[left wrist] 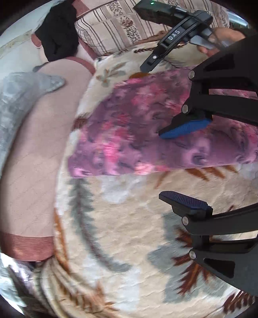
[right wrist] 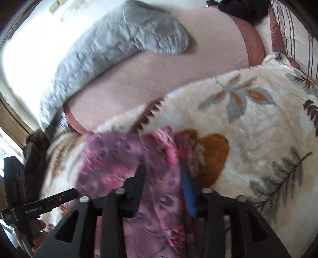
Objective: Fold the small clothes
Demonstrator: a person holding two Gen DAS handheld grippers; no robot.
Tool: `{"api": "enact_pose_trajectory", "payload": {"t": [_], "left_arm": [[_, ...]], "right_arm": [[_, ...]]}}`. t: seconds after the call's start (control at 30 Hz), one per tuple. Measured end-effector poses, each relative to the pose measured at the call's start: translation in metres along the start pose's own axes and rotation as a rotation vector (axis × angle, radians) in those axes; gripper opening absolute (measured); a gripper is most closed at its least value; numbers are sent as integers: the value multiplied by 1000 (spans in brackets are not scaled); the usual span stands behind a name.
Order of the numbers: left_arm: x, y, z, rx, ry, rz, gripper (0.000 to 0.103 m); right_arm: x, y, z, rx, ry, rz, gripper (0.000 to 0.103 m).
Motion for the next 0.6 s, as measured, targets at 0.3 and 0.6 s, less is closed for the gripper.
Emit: {"api": "enact_pose_trajectory", "payload": {"t": [0.3,0.6], "left_arm": [[7,8,-15,115,56,-36,59],[7,6,13,72,77,-26,59]], "right_arm": [[9,16,39,-164,20,-28,52],[10,-7,5,-69,-63,58,52]]}}
Point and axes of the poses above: each gripper's, at about its wrist camera, not at the fingertips, and x roughly against the way its jaws point, z to its right, y to its underside, the point moved 4 cm from there along -x, roughly the way its jaws point, and after that the axes turned 5 degrees about z, right-handed, at the moved point
